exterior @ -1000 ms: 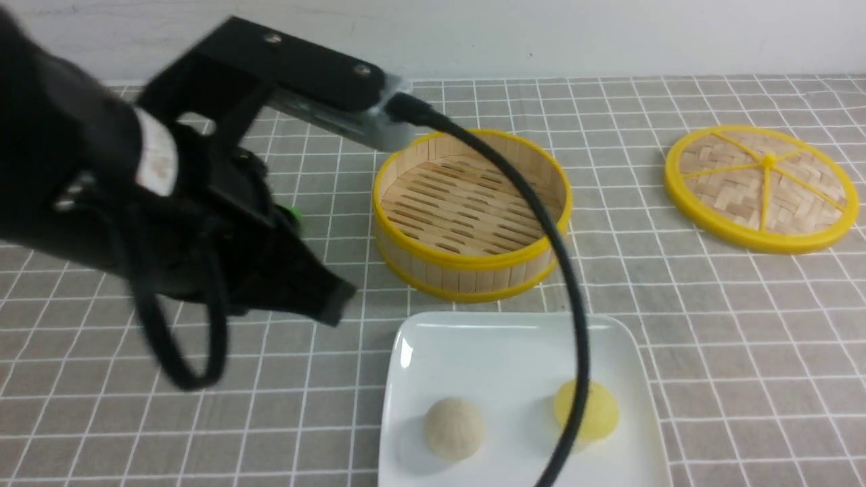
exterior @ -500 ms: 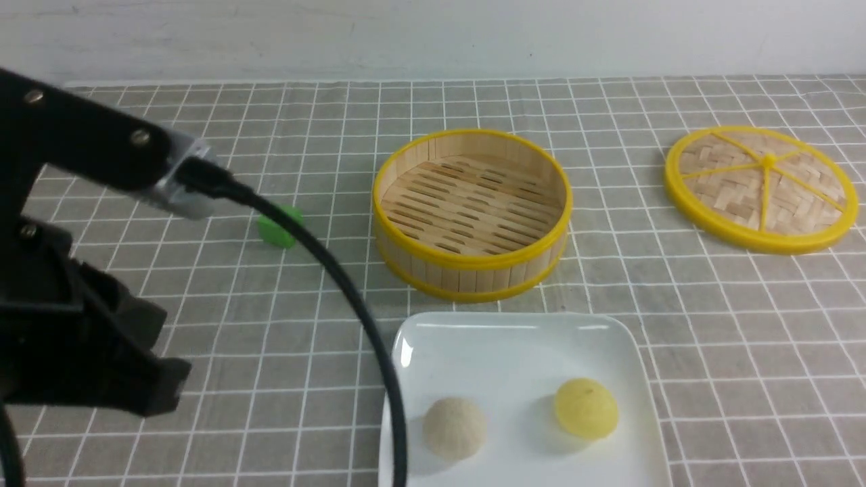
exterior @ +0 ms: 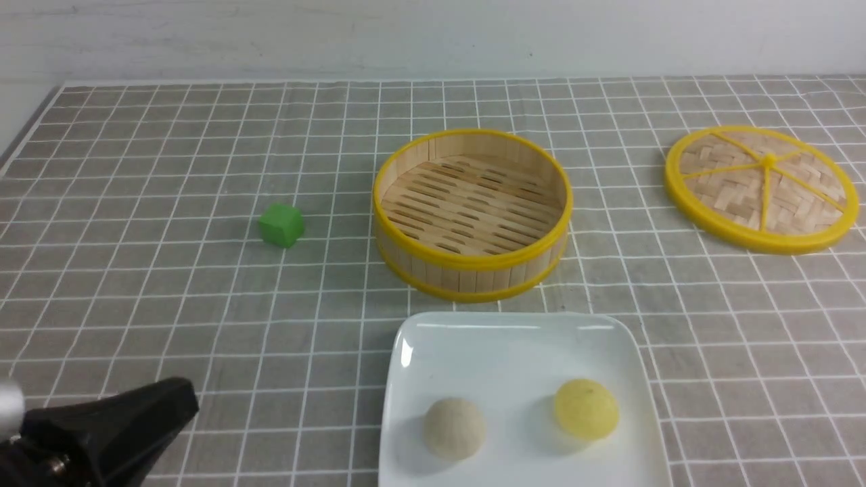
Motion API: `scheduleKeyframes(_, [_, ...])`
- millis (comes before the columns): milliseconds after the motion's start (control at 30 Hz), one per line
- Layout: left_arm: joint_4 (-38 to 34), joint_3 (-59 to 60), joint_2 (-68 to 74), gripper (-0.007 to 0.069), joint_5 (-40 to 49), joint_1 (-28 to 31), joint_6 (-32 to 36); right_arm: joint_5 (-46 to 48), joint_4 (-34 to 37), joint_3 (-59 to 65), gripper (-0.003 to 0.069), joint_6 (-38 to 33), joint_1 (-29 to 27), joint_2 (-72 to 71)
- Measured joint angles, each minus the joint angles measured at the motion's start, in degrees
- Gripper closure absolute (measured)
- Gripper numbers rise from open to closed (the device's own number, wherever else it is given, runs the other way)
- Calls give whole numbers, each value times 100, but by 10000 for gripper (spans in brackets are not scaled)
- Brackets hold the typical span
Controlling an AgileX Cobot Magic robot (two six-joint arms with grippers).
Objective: Put the steamed buns into the plate on the grey tablecloth.
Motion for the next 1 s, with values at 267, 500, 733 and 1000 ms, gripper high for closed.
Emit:
scheduleKeyframes(267, [820,331,-61,600,-1101,0,-150,0,0,0,536,-7,0,0])
scheduleKeyframes(500, [1000,349,-61,593,-550,0,-150,0,0,0,529,-7,0,0])
scheduleKeyframes(733, [673,456,-111,587,-34,86,-12,0,-12,0,520,-11,0,0])
scheduleKeyframes(1000, [-959,1149,-677,580,84,1723,2203,0,-17,0,513,-52,0,0])
